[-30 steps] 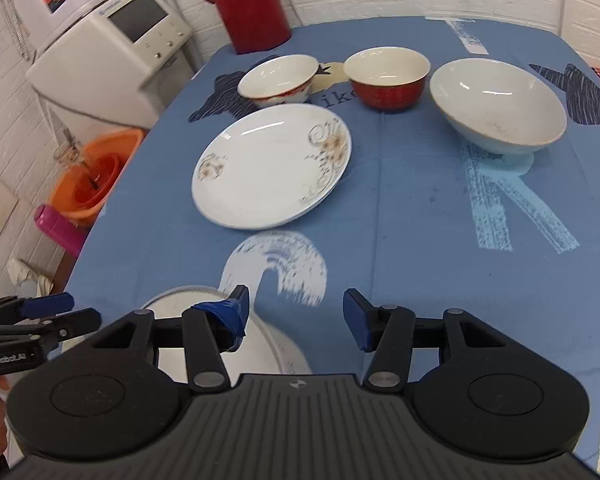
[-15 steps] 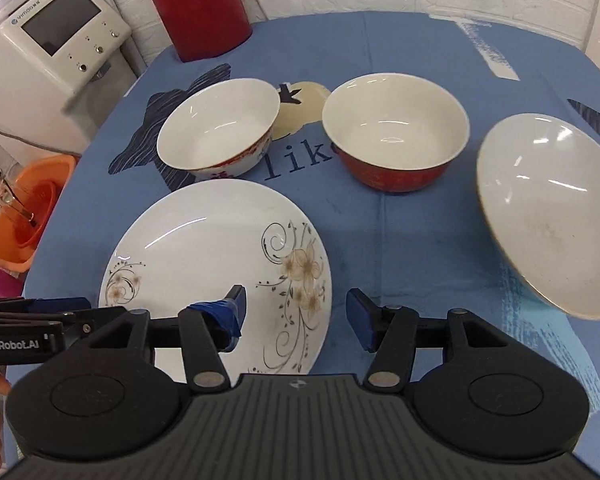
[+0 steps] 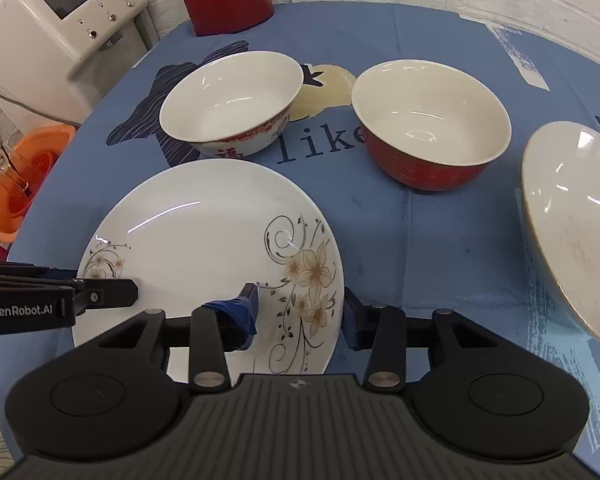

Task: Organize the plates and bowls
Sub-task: 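Grasp the floral-print white plate rim with both grippers, then carry the floral plate with both grippers and lower it onto the plate stack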

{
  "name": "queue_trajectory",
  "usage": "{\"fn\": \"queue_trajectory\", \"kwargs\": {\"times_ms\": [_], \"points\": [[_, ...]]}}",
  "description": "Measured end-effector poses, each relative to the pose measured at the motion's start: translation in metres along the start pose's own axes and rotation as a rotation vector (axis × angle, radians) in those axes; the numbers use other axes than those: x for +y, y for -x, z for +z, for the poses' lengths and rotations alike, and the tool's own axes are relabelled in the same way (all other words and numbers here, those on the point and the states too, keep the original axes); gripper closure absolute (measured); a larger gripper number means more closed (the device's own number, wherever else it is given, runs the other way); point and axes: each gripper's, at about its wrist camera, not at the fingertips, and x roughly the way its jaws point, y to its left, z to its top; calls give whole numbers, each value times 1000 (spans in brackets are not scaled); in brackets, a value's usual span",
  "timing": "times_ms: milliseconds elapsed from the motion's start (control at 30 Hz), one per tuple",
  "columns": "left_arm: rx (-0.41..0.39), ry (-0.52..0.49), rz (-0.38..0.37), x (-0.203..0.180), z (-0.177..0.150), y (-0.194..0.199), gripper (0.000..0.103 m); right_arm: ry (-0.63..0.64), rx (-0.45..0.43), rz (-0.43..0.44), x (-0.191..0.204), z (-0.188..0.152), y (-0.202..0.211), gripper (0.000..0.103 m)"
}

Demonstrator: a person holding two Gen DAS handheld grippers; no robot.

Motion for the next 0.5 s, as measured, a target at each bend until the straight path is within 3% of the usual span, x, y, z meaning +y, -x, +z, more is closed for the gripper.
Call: {"fn": "queue_trajectory", "kwargs": {"times_ms": [233, 500], "points": [[-9, 3, 15, -1, -7, 21, 91, -90, 21, 46, 2, -13, 12, 78], [-96, -55, 5, -20, -45, 84, 91, -60, -63, 70, 11, -21, 63, 76]]}}
